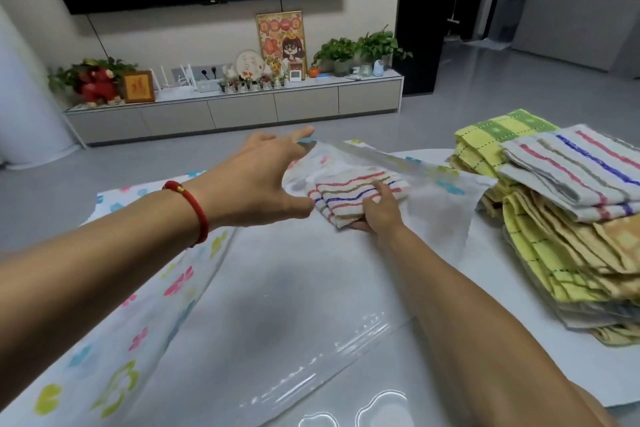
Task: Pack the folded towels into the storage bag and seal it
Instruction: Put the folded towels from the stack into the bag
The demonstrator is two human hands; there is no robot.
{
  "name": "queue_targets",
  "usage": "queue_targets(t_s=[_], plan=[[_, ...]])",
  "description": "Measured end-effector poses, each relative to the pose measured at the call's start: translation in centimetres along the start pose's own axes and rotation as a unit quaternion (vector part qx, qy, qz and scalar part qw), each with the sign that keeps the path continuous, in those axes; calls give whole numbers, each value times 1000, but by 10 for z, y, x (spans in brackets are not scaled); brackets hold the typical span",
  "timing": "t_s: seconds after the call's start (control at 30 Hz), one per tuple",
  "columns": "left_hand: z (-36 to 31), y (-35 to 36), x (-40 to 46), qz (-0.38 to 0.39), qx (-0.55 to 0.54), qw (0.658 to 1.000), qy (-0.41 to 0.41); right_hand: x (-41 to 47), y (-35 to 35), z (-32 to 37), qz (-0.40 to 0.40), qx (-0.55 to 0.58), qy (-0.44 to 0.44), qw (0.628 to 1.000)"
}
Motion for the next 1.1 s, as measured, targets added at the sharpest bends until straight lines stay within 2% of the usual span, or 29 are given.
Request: queue_targets(t_s=[0.07,0.1,0.13,0.23,0.27,0.33,0.4,0.47,0.53,0.67,0.77,0.87,1.0,1.1], plan=[[-2,1,0,2,-11,1000,0,-4,-17,-2,-127,-115,-28,985],[-3,1,-1,2,-17,1000,1,-8,-19,-4,-153,-133,-37,979],[-5,2,-1,3,-20,1000,2,-10,-18,-4,-136,-124,-47,982],[-8,5,-3,9,-26,1000,-9,-24,-12,7,-4,-60,-20,998],[-8,6,-4,6,-26,999,-20,-32,-17,11,8,-86,-3,996],[-7,9,-5,1,-28,999,-31,-58,-33,24,13,-229,-3,973],[-9,14,-4,1,-39,999,-28,-92,-52,38,58,-344,-46,936],[-12,20,-2,1,-43,999,-23,-130,-85,54,79,-405,-106,905],[-13,23,2,-7,-39,999,-20,-161,-136,79,36,-438,-166,883],[-13,22,13,-31,-16,999,-23,-176,-239,141,-158,-492,-269,813],[-14,18,23,-52,-2,998,-36,-133,-292,170,-236,-542,-245,769],[-12,16,30,-63,-2,997,-48,-78,-323,183,-248,-597,-181,741],[-12,16,35,-70,-6,996,-50,-29,-340,181,-217,-637,-51,738],[-13,20,34,-69,6,997,-40,-29,-339,190,-229,-634,-61,736]])
Point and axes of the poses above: each hand's wrist, its own x-axis towards the middle knuckle, its own y-axis out of the palm, z = x × y, the point moved 6 cm from there along x, towards the middle knuckle, and after that the axes turned 2 degrees about y, right-handed, at the moved point
